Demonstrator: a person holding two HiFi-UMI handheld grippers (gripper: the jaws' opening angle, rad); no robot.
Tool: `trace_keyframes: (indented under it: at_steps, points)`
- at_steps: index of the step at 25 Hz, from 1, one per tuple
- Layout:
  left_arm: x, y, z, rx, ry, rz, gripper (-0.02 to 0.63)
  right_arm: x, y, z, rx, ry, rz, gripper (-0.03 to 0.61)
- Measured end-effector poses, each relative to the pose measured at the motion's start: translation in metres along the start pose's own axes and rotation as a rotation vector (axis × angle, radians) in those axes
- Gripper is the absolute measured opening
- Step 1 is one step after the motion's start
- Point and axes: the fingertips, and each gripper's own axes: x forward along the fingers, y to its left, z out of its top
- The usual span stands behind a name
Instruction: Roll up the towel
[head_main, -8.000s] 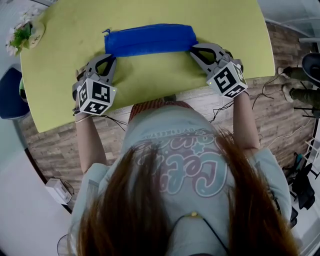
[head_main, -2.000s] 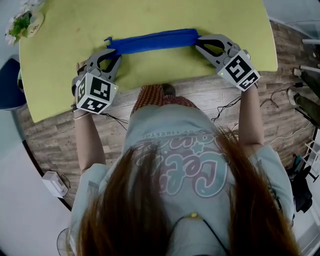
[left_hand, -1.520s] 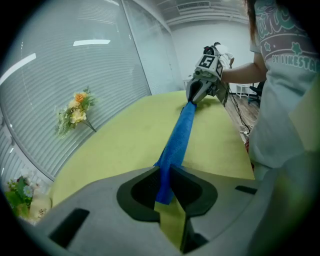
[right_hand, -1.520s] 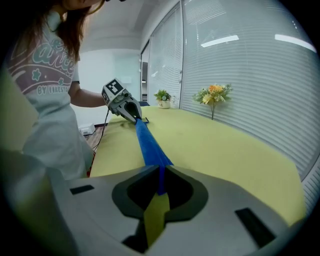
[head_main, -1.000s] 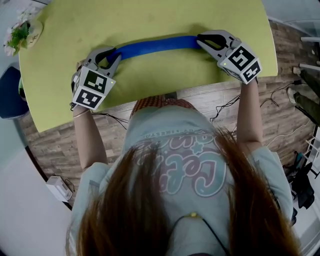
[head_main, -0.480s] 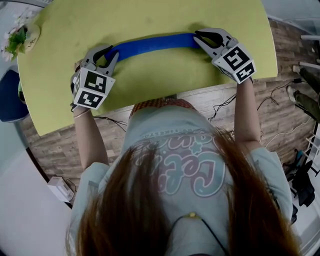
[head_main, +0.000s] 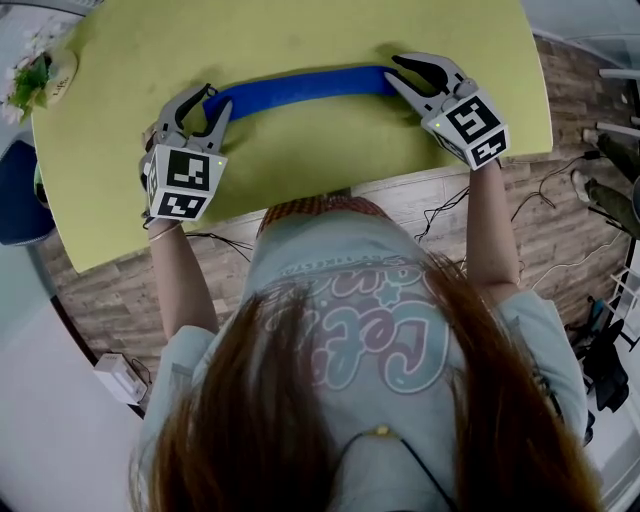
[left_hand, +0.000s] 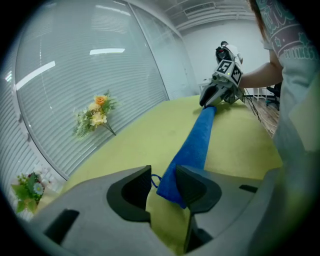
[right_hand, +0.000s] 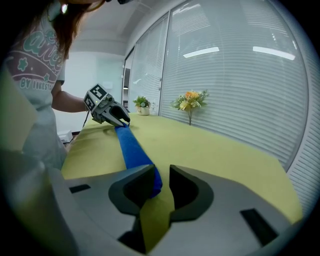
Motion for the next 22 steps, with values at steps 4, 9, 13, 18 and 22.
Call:
trace_keyframes:
  at_steps: [4, 9, 13, 18, 22]
  points:
    - [-0.007, 0.005, 0.004, -0.046, -0.032, 0.012, 0.132, -0.006, -0.004, 0.003, 0.029, -0.032, -0.006, 0.121]
    - [-0.016, 0.018, 0.005, -0.091, -0.060, 0.060, 0.132, -0.012, -0.011, 0.012, 0.044, -0.068, -0.025, 0.130]
    - [-0.029, 0.031, 0.011, -0.141, -0.107, 0.119, 0.132, -0.025, -0.016, 0.020, 0.060, -0.117, -0.061, 0.141]
    - [-0.051, 0.041, 0.028, -0.223, -0.208, 0.198, 0.132, -0.043, -0.019, 0.034, 0.042, -0.167, -0.116, 0.163]
    - [-0.068, 0.041, 0.045, -0.264, -0.287, 0.254, 0.132, -0.056, -0.014, 0.055, 0.016, -0.236, -0.152, 0.164]
